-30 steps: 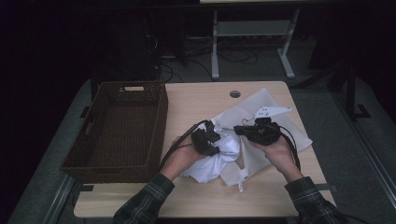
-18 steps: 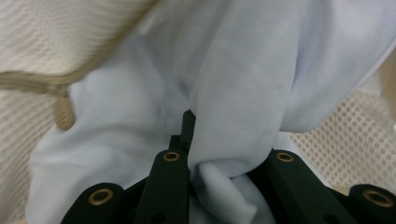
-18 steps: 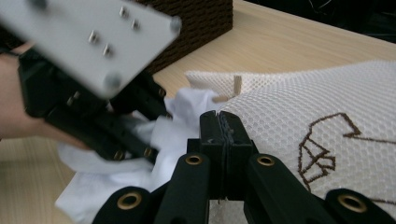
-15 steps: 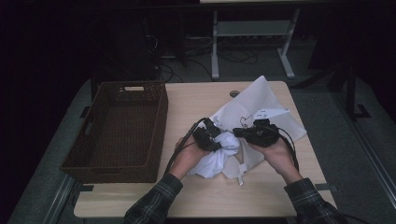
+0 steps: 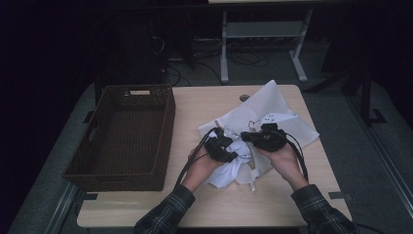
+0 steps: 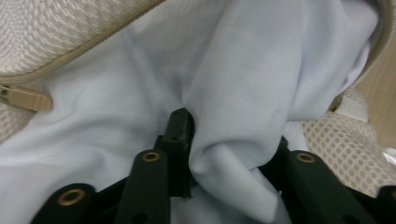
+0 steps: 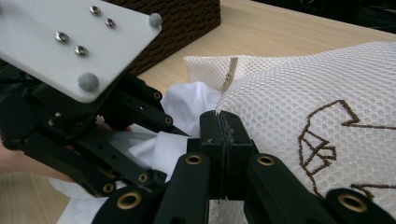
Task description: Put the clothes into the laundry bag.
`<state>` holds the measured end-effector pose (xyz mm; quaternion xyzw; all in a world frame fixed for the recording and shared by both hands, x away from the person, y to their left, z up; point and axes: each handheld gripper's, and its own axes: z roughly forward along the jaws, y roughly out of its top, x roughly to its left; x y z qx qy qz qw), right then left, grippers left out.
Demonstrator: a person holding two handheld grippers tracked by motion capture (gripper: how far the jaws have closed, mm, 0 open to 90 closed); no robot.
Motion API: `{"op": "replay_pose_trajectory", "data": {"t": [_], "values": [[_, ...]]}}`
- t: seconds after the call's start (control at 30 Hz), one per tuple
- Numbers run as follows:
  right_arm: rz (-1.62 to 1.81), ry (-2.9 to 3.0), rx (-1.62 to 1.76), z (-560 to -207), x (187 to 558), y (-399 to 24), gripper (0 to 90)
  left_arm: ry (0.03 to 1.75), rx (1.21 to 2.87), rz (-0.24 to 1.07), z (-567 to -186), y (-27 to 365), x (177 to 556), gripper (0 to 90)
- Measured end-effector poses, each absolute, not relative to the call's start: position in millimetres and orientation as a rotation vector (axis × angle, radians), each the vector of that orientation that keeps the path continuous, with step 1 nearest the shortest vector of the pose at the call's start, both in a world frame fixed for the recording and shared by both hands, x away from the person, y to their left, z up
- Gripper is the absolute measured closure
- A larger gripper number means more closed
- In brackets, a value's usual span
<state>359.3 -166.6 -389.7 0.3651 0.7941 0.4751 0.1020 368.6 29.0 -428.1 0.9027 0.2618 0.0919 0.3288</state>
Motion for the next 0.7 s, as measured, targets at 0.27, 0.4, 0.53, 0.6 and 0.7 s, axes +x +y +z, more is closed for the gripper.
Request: {"op": "replay_pose_trajectory", "data": {"t": [0.27, 0.4, 0.53, 0.6, 0.7], "values": [[1.399, 2.343, 1.081, -390.8, 359.6, -167.9, 88.7, 0.584, 2.366, 0.177, -419.9, 40.3, 359.4, 25.2], [1.400, 2.342, 1.082, -390.7, 359.6, -168.6, 88.7, 0.570, 2.368, 0.187, -412.8, 50.0, 348.9, 18.1], [1.400, 2.346, 1.083, -391.1, 359.8, -168.3, 88.5, 0.555, 2.409, 0.183, -417.5, 55.5, 341.1, 13.9], [1.397, 2.350, 1.081, -391.7, 360.2, -167.7, 88.5, 0.557, 2.422, 0.166, -426.0, 56.4, 339.8, 13.7], [1.392, 2.354, 1.085, -392.5, 361.4, -165.9, 88.5, 0.560, 2.446, 0.164, -440.8, 51.8, 339.7, 13.9]]}}
